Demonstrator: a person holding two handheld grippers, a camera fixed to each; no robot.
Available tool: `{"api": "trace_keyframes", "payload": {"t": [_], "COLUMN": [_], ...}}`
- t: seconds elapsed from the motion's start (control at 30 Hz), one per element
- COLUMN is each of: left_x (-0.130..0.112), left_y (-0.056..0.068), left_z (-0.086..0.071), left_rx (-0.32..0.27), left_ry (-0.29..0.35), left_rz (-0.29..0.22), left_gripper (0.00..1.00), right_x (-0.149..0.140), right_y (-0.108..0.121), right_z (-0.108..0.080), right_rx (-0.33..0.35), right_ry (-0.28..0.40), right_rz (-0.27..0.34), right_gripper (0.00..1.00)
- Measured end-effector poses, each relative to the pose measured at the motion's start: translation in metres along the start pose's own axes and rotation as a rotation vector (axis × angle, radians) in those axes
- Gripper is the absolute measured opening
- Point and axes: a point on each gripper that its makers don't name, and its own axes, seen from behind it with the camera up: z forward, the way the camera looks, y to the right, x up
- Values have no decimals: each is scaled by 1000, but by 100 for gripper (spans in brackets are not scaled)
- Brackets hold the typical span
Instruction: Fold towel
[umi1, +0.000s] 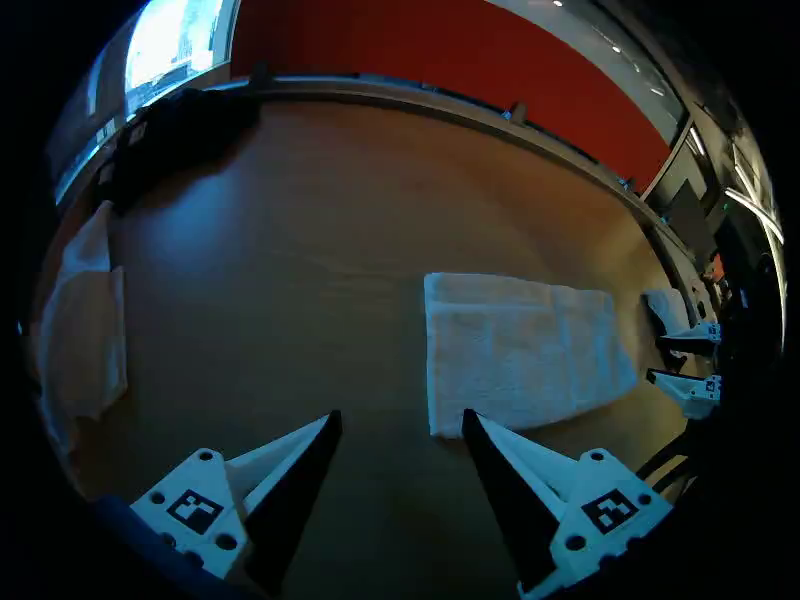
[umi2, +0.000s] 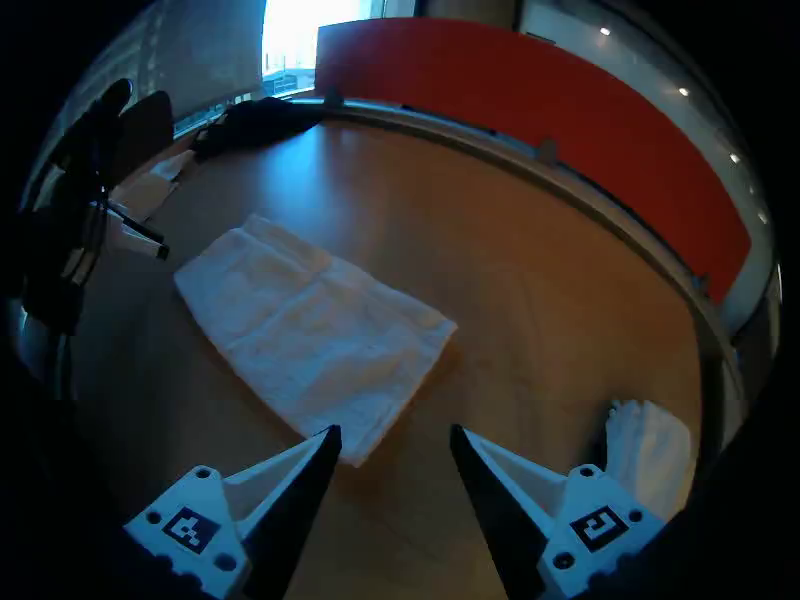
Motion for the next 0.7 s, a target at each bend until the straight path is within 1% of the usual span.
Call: {"api": "trace_keyframes", "payload": {"t": [0.17, 0.3, 0.53, 0.7], "left_x": [-5, -8, -19, -26], "left_y": [-3, -6, -17, -26], "left_z": [-7, -17, -36, -45], "left_rx": [8, 17, 47, 66], "left_ry": [7, 17, 27, 28], "left_rz": [-8, -19, -25, -23], "left_gripper": [89, 89, 89, 89], "right_x": [1, 2, 0, 0], "right_y": [-2, -4, -11, -16], "right_z": [0, 2, 8, 10], "right_rx": [7, 16, 40, 56], "right_ry": [6, 6, 0, -3], "right_rz": [-3, -12, -33, -47], "right_gripper": [84, 84, 84, 84]}}
